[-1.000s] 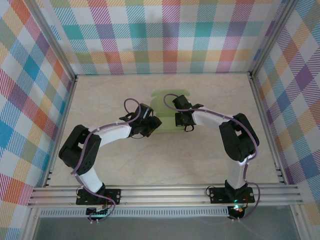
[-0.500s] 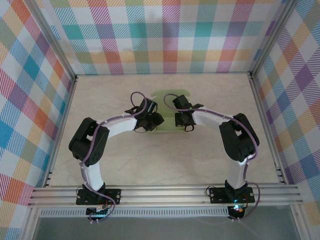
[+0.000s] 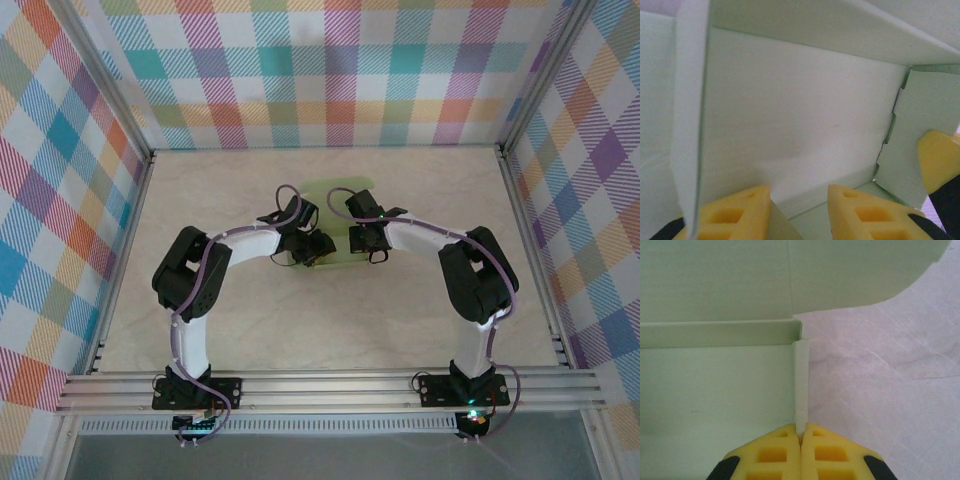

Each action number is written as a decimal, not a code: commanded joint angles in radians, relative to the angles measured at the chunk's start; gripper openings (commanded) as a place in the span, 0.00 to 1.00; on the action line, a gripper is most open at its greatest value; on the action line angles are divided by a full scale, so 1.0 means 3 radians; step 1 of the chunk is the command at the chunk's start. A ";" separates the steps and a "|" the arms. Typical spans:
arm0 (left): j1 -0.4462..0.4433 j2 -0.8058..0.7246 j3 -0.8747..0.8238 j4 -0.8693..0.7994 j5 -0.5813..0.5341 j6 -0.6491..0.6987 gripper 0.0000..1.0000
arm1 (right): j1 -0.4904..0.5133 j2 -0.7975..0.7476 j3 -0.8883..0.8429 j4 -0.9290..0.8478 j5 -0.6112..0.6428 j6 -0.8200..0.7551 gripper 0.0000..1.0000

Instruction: Fold the paper box

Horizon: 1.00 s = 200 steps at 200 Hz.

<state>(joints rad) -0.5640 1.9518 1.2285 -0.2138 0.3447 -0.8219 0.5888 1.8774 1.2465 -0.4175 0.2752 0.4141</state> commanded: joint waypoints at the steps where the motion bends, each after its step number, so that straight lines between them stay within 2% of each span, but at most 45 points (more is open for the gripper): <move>1: 0.0014 -0.0334 0.0041 -0.0278 -0.0269 0.0268 0.37 | -0.0007 0.0042 0.0007 -0.0167 -0.0066 0.0006 0.00; 22: -0.0047 -0.0731 0.0007 -0.0557 -0.0821 0.0485 0.41 | -0.0027 0.0029 -0.0002 -0.0183 -0.0073 0.0031 0.00; 56: 0.0026 -0.1523 -0.0444 -0.0514 -0.1629 0.0434 0.54 | -0.0098 -0.0046 -0.0048 -0.0082 -0.0214 0.0077 0.00; 59: 0.0055 -0.1591 -0.0490 -0.0499 -0.1656 0.0426 0.60 | -0.0105 -0.0053 -0.0051 -0.0075 -0.0234 0.0082 0.00; 96: 0.0609 -0.2028 -0.0841 -0.0440 -0.1630 0.0558 1.00 | -0.0297 -0.0275 -0.0225 0.0127 -0.0713 0.0109 0.00; 108: 0.0873 -0.2043 -0.0924 -0.0421 -0.1441 0.0578 1.00 | -0.0363 -0.0372 -0.0294 0.0222 -0.0893 0.0140 0.00; 121: 0.1134 -0.2032 -0.1082 -0.0250 -0.0979 0.0498 1.00 | -0.0462 -0.0493 -0.0366 0.0342 -0.1180 0.0203 0.00; 135: 0.1321 -0.1985 -0.1284 0.0268 -0.0402 0.0403 1.00 | -0.0567 -0.0610 -0.0455 0.0502 -0.1478 0.0305 0.00; 169: 0.1316 -0.1681 -0.1549 0.1395 0.0574 -0.0051 0.98 | -0.0754 -0.0783 -0.0602 0.0883 -0.2196 0.0551 0.00; 200: 0.1096 -0.1464 -0.1457 0.1680 0.0809 -0.0130 0.92 | -0.0787 -0.0813 -0.0643 0.1059 -0.2452 0.0634 0.00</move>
<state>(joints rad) -0.1844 1.4807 0.7742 0.0875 0.4133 -0.8078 0.3515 1.6535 1.0683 -0.1909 -0.3065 0.5575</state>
